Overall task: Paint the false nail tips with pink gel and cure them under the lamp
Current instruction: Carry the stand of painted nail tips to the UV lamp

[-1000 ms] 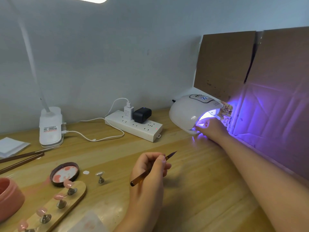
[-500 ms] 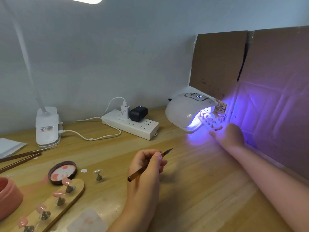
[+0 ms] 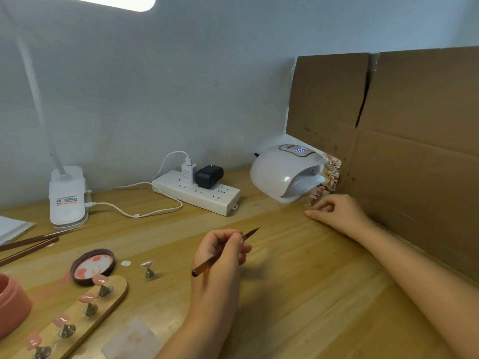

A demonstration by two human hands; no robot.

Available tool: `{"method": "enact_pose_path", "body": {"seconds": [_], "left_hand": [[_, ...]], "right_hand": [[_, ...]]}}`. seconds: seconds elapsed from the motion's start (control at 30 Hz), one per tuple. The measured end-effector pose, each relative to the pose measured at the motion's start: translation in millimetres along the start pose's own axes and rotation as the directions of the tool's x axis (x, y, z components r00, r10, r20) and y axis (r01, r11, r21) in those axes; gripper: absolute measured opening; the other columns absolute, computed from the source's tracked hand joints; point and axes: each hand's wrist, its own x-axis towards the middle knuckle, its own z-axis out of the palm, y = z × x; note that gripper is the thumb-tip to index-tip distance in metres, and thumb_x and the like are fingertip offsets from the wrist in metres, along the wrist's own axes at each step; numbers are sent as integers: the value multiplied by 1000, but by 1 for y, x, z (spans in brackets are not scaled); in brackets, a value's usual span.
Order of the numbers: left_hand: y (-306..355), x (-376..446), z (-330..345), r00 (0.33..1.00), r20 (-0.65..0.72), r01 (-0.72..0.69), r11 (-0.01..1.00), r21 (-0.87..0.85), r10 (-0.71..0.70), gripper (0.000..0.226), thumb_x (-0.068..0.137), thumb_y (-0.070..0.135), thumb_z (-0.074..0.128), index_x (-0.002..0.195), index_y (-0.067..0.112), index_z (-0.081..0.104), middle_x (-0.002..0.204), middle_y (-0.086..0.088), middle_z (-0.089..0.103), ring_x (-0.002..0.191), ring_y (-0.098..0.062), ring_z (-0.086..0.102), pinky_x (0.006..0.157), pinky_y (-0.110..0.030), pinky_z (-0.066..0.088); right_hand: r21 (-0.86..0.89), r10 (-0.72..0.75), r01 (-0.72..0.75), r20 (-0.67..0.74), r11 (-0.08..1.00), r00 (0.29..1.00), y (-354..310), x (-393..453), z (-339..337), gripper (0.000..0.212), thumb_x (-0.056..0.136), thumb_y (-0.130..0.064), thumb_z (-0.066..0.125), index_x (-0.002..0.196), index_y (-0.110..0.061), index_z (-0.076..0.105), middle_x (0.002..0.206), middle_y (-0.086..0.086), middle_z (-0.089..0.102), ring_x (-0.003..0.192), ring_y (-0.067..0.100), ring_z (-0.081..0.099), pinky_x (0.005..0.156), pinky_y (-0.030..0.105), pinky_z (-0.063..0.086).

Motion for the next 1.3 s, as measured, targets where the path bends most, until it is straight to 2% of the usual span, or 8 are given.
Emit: {"method": "enact_pose_path", "body": {"seconds": [0.13, 0.23, 0.47, 0.83, 0.97, 1.07, 1.17, 1.3], "left_hand": [[0, 0, 0, 1000, 7, -6, 1000, 13, 6, 13, 93, 11, 58, 83, 12, 67, 67, -2, 69, 60, -10, 56, 66, -27, 45], [0, -1, -1, 1000, 5, -17, 1000, 7, 17, 13, 92, 11, 58, 83, 12, 67, 68, -2, 69, 62, -10, 57, 66, -26, 44], [1, -1, -2, 1000, 7, -3, 1000, -18, 3, 14, 93, 7, 57, 84, 9, 67, 67, -2, 68, 59, -6, 57, 60, -19, 45], [0, -1, -1, 1000, 7, -4, 1000, -17, 4, 12, 93, 9, 58, 84, 10, 67, 66, -2, 68, 59, -8, 57, 63, -23, 44], [2, 0, 0, 1000, -1, 8, 1000, -21, -8, 11, 93, 10, 58, 85, 9, 66, 66, 0, 68, 59, -7, 56, 60, -18, 45], [6, -2, 1, 1000, -26, -3, 1000, -15, 2, 11, 94, 9, 57, 87, 9, 66, 68, -1, 68, 61, -7, 57, 64, -22, 46], [17, -8, 3, 995, -80, -64, 998, 6, 64, 11, 94, 8, 56, 87, 11, 65, 73, -3, 69, 70, -10, 62, 69, -23, 49], [46, -17, 1, 985, -120, -123, 992, -16, 120, 12, 95, 11, 55, 88, 16, 64, 80, -4, 69, 76, -10, 62, 72, -25, 48]], "right_hand": [[0, -97, 100, 227, 995, 969, 4, 3, -2, 15, 81, -40, 72, 96, -41, 74, 87, -20, 69, 75, -8, 57, 71, 21, 46], [-38, -30, 39, 215, 999, 976, 3, 17, -2, 23, 87, -35, 66, 109, -35, 71, 115, -13, 63, 103, 7, 57, 93, 31, 47], [-33, 198, -195, 223, 980, 955, 3, 49, -5, 38, 91, -15, 52, 124, -31, 60, 62, 7, 58, 39, 11, 43, 36, 19, 33], [4, 505, -514, 180, 858, 844, -2, 66, -7, 34, 94, -10, 46, 127, -6, 52, 55, 8, 54, 32, 10, 37, 35, 13, 32], [-29, 359, -358, 141, 933, 923, -12, 53, -2, 57, 93, -17, 46, 146, -27, 28, 72, 12, 63, 46, 18, 50, 40, 23, 41], [-267, 103, -83, 62, 960, 993, -32, 25, 10, 43, 90, -33, 50, 133, -26, 49, 107, 6, 66, 78, 20, 62, 68, 35, 55], [-302, -71, 104, 119, 947, 990, -70, -18, 25, 23, 85, -46, 52, 97, -31, 65, 83, -8, 66, 76, 12, 60, 66, 31, 52], [-174, -208, 257, 256, 951, 944, -129, -73, 41, 18, 84, -47, 59, 90, -32, 66, 64, -9, 56, 59, 8, 54, 54, 29, 47]]}}
